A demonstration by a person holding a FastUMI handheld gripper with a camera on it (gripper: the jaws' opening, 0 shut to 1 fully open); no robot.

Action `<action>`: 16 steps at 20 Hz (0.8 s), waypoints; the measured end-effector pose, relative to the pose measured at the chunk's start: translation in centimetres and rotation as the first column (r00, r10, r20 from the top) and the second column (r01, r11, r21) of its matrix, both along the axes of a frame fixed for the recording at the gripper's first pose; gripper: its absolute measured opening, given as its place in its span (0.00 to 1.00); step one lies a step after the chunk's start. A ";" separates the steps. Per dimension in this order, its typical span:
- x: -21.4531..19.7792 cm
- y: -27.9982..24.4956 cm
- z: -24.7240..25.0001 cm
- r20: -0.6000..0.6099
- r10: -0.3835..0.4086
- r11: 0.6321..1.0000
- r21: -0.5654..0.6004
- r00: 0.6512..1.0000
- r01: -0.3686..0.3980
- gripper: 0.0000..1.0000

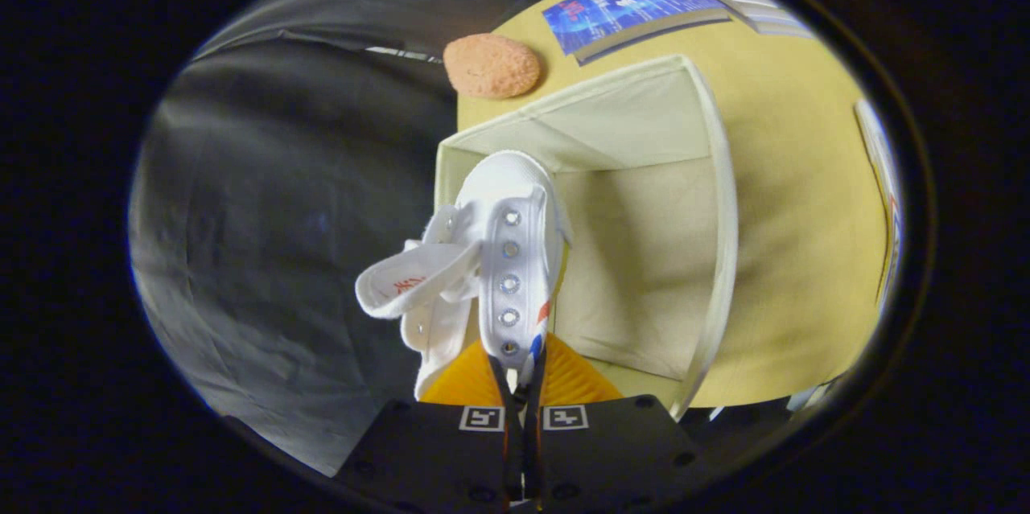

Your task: Open the storage box then place both shoes into the box .Put the left shoe in first, then the right shoe, with the right side of both shoes facing outward in a uniform manner.

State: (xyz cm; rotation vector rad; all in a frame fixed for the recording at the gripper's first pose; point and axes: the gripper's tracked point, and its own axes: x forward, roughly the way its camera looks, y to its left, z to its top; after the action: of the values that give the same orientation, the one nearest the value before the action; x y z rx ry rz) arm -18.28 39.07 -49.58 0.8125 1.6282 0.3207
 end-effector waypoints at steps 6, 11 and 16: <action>-0.4 2.0 -1.7 -0.072 -0.088 0.993 -0.089 0.993 0.082 0.04; -0.5 2.5 -5.7 -0.047 -0.069 0.978 -0.201 0.996 0.059 0.04; -0.6 2.2 -7.7 0.023 0.008 0.945 -0.326 1.000 0.000 0.04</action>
State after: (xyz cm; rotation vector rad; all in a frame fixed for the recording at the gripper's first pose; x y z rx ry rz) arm -18.92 41.25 -57.28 0.5506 1.6059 0.0586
